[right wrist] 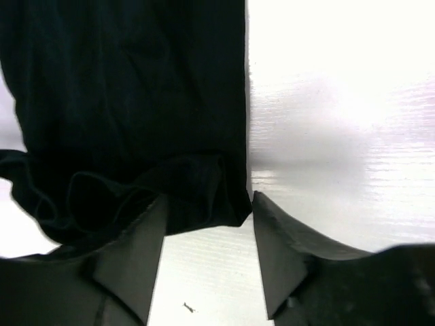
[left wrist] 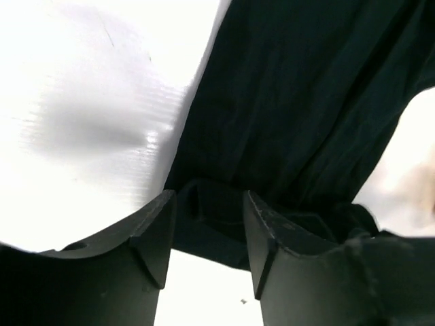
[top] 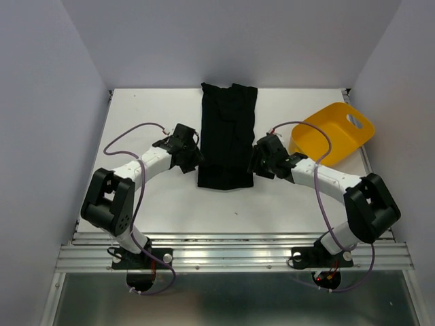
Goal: Roll the t-shirts
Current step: Roll the T-shirt to the center of the board.
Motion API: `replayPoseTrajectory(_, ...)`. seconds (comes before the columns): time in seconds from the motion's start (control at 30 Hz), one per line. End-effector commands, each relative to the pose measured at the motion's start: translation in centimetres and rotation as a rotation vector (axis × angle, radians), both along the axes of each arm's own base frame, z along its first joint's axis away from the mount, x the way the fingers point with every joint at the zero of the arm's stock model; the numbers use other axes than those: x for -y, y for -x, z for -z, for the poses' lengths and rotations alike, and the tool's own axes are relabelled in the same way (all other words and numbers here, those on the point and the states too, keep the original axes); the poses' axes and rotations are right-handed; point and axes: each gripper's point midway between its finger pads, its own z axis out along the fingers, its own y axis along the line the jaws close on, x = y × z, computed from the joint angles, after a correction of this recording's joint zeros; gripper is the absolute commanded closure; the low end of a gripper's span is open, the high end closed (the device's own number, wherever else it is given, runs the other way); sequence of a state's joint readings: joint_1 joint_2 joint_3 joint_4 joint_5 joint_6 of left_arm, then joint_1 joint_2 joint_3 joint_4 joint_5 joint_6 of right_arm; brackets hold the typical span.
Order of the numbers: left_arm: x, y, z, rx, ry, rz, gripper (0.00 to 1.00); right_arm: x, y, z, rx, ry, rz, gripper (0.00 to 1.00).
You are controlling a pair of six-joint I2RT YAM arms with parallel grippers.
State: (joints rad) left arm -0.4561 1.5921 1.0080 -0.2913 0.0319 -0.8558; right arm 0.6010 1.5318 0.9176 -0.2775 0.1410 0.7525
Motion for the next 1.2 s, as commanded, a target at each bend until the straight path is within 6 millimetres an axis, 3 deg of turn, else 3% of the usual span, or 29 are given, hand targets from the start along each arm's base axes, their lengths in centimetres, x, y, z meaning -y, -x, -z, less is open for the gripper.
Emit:
replayPoseTrajectory(0.0,-1.8,-2.1,-5.2,0.165,-0.063,-0.035,0.40,0.0,-1.9,-5.5,0.150,-0.047,0.020,0.39)
replayPoseTrajectory(0.03,-2.0,-2.3,-6.6,0.202,-0.060,-0.042,0.39,0.0,-1.7,-6.3,0.163,-0.061,0.009,0.38)
replayPoseTrajectory(0.17,-3.0,-1.8,-9.1,0.271,-0.089,-0.052,0.40,-0.8,-0.3,-6.9,0.149,-0.098,-0.046,0.41)
replayPoseTrajectory(0.23,-2.7,-1.3,-9.6,0.293,-0.082,-0.020,0.71,-1.6,0.5,-6.9,0.147,-0.104,-0.076,0.51)
replayPoseTrajectory(0.27,-2.2,-0.5,-9.9,0.297,-0.062,0.009,1.00,-2.6,1.4,-6.9,0.143,-0.105,-0.112,0.68)
replayPoseTrajectory(0.37,-0.3,1.1,-8.9,0.272,0.003,0.101,1.00,-5.4,3.2,-6.0,0.108,-0.113,-0.192,0.92)
replayPoseTrajectory(0.43,0.6,2.3,-7.6,0.236,0.020,0.141,1.00,-6.7,3.8,-5.5,0.095,-0.116,-0.228,0.99)
replayPoseTrajectory(0.63,4.0,4.8,-5.0,0.157,0.136,0.245,1.00,-9.5,4.0,-3.8,0.049,-0.163,-0.278,0.99)
replayPoseTrajectory(0.83,3.8,3.6,-2.9,0.132,0.077,0.230,1.00,-10.5,2.1,-3.6,0.070,-0.131,-0.265,0.99)
replayPoseTrajectory(1.03,2.1,0.7,-1.0,0.163,-0.057,0.141,1.00,-9.0,-1.4,-1.2,0.030,-0.127,-0.195,0.99)
replayPoseTrajectory(1.17,2.1,0.0,-1.1,0.170,-0.084,0.143,1.00,-8.6,-2.7,-0.2,0.025,-0.095,-0.183,0.99)
